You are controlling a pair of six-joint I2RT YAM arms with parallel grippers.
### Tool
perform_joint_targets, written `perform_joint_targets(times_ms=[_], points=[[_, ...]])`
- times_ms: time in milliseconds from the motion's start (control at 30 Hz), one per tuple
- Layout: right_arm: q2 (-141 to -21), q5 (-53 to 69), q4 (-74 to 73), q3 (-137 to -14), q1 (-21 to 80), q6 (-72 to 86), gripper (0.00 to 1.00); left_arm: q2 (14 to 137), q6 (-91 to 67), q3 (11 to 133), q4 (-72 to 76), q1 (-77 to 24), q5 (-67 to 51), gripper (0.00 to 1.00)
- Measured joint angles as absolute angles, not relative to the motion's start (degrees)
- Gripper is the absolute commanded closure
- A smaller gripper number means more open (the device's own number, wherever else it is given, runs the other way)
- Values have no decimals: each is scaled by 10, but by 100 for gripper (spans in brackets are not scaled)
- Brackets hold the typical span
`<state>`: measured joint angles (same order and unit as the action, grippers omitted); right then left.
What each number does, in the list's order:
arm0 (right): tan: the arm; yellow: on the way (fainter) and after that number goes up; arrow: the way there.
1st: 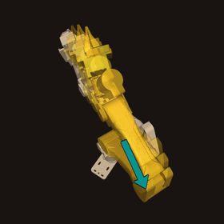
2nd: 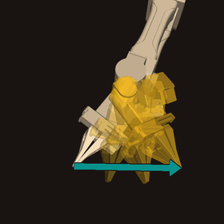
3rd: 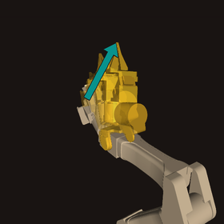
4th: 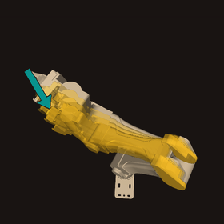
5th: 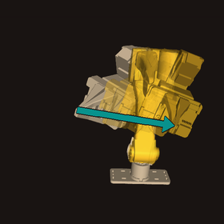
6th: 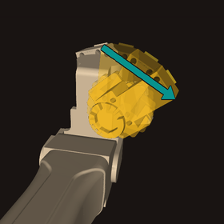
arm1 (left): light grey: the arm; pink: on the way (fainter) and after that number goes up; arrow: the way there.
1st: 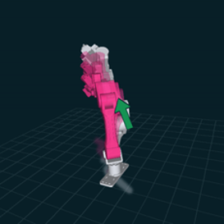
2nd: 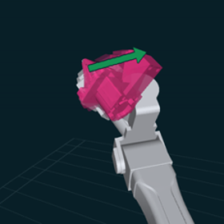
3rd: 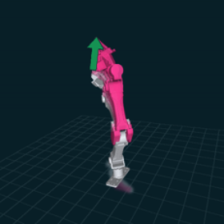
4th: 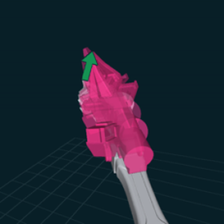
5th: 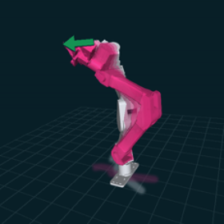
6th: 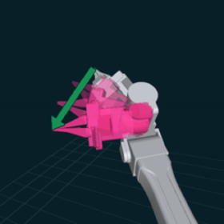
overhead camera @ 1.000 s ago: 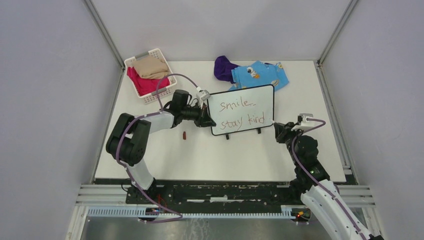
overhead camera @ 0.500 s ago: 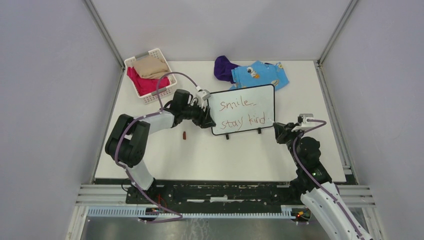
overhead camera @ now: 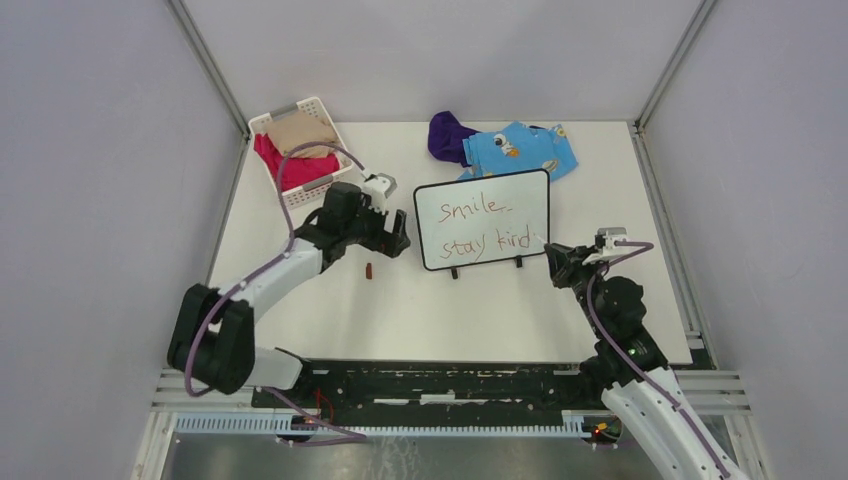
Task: Write a sentence on the whiteboard
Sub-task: Pick up the pen cap from the center of the board.
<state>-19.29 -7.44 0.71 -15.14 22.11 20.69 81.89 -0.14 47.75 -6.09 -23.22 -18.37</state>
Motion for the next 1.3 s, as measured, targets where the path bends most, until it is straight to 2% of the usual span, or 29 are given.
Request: perform_joint_targets(times_ms=[300, 567, 767, 1067, 1300], points=[[-171, -61, 10, -209, 260, 161, 100, 606, -99, 474, -114, -214, 61, 0], [-219, -47, 29, -255, 277, 139, 100, 527, -211, 442, -121, -209, 162, 0], [-270, -90, 20, -267, 319, 128, 100, 618, -229, 479, -176, -206, 133, 1], [-396, -267, -5, -345, 515, 105, 100, 698, -227, 489, -234, -206, 83, 7], [-383, -302, 8, -319, 558, 76, 100, 749, -224, 490, -256, -214, 73, 9]])
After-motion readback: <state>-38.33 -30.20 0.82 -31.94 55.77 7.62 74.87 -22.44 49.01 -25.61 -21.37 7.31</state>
